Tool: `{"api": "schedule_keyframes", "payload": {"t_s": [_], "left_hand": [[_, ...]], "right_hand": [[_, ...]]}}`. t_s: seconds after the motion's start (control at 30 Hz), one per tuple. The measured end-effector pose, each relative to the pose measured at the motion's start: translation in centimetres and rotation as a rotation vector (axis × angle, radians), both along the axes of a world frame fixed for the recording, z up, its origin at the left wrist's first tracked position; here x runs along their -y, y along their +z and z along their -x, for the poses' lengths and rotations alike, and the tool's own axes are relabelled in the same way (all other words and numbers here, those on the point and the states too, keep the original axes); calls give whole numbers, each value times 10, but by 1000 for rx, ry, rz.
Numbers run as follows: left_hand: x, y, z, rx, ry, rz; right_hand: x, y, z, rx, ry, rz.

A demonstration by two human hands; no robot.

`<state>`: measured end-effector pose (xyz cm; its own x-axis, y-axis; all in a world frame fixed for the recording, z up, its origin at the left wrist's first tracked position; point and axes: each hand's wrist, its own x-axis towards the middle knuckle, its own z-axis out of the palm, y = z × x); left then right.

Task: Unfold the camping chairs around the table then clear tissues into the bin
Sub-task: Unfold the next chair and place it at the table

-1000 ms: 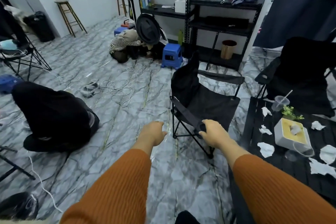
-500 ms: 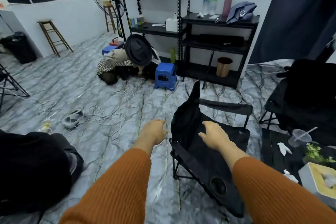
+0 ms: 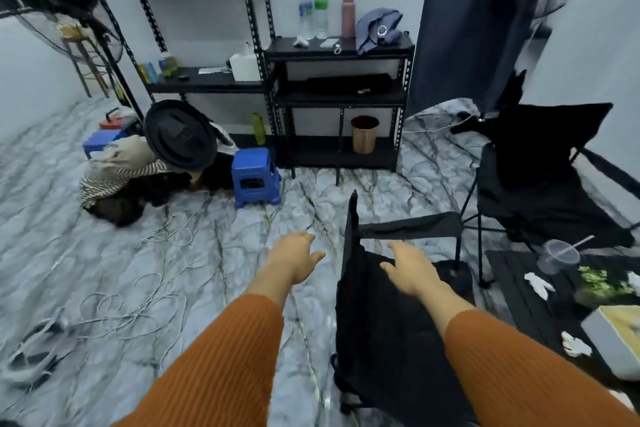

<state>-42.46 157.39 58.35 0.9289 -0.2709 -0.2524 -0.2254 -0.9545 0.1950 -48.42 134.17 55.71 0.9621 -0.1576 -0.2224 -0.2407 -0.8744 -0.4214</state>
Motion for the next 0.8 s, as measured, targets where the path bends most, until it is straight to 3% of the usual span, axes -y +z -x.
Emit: {"api": "schedule_keyframes", "payload": {"t_s": [0.3,0.8], "left_hand": [[1,-6,-121,-9,-337,2],[146,-42,-243,-35,-882,55]], "right_hand": [[-30,-22,-42,-19,-311,-67],[19,-50,-95,-32,-798,-100]]}}
